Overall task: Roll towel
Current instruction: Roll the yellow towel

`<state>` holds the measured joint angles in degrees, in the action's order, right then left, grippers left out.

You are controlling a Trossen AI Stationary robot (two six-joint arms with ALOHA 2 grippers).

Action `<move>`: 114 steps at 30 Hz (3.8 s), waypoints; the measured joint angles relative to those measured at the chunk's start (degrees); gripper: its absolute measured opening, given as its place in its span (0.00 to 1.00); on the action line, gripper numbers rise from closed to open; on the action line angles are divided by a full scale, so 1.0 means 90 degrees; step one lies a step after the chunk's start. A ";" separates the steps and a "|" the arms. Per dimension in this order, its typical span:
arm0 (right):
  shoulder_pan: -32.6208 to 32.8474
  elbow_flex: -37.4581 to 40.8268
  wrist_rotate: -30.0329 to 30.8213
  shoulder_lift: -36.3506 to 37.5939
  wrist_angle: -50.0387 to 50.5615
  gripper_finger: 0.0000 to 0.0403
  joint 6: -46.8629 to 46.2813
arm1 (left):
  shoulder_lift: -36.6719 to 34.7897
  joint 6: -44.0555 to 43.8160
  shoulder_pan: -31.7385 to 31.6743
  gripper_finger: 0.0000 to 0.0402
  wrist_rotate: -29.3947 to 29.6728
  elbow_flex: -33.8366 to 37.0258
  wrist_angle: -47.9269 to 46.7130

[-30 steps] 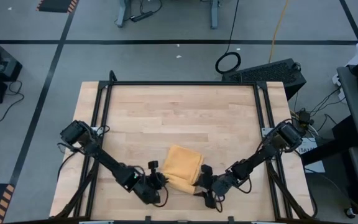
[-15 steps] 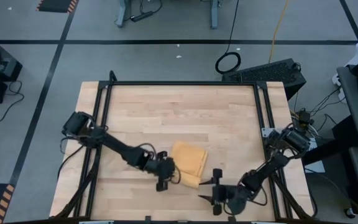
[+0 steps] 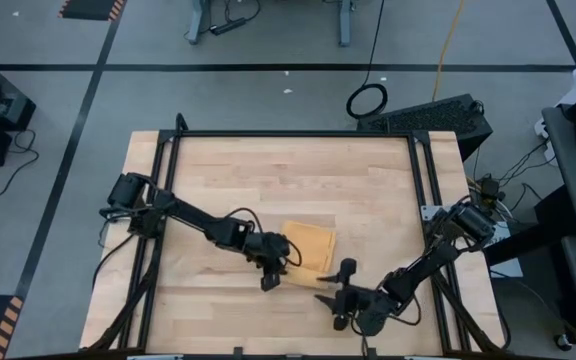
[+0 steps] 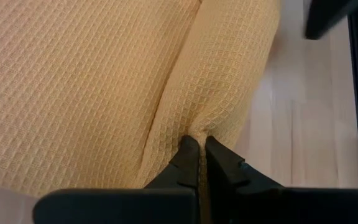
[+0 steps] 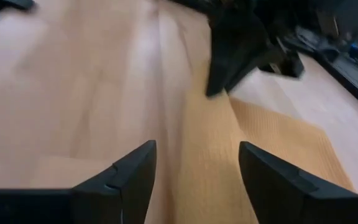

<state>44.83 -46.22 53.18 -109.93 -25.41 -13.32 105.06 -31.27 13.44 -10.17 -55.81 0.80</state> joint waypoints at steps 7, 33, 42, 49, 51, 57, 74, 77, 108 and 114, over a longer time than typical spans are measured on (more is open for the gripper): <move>-0.0318 0.0000 -0.0101 -0.0259 0.0569 0.48 -0.1009 | 0.0002 -0.0012 -0.0081 0.03 -0.0067 0.0000 0.0002; -0.0652 0.0005 -0.1107 -0.0371 0.1280 0.15 -0.4070 | -0.0670 0.1774 0.1057 0.57 0.1733 0.0000 -0.0038; -0.0694 0.0015 -0.1298 -0.0342 0.1281 0.13 -0.4493 | -0.0014 0.2921 0.2083 0.64 0.4144 0.0007 -0.0095; -0.0696 0.0019 -0.1393 -0.0342 0.1185 0.13 -0.4466 | 0.0284 0.3389 0.2086 0.57 0.5303 0.0000 -0.0267; -0.0696 0.0019 -0.1402 -0.0342 0.1150 0.13 -0.4463 | 0.0287 0.3518 0.2021 0.56 0.5216 -0.0002 -0.0304; -0.0696 0.0027 -0.1418 -0.0342 0.1120 0.13 -0.4442 | 0.0289 0.3738 0.1603 0.55 0.4410 -0.0002 -0.0366; -0.0534 0.0052 -0.1560 0.0010 0.1235 0.35 -0.3017 | 0.0286 0.3461 0.0566 0.26 0.1977 0.0083 -0.0240; -0.0433 0.0066 -0.1683 0.0365 0.1622 0.47 -0.2602 | 0.0202 0.3161 0.0522 0.16 0.1552 0.0090 -0.0261; 0.0011 -0.0262 0.0888 -0.1083 -0.1131 0.64 0.0484 | 0.0136 0.0342 -0.0543 0.19 -0.1849 0.0109 -0.0491; -0.0101 -0.0262 0.0881 -0.1081 -0.1296 0.64 0.0780 | 0.0151 0.0346 -0.0543 0.19 -0.1864 0.0106 -0.0571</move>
<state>43.92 -48.58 61.11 -119.66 -37.07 -6.30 106.41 -28.15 8.56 -26.94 -54.86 -4.34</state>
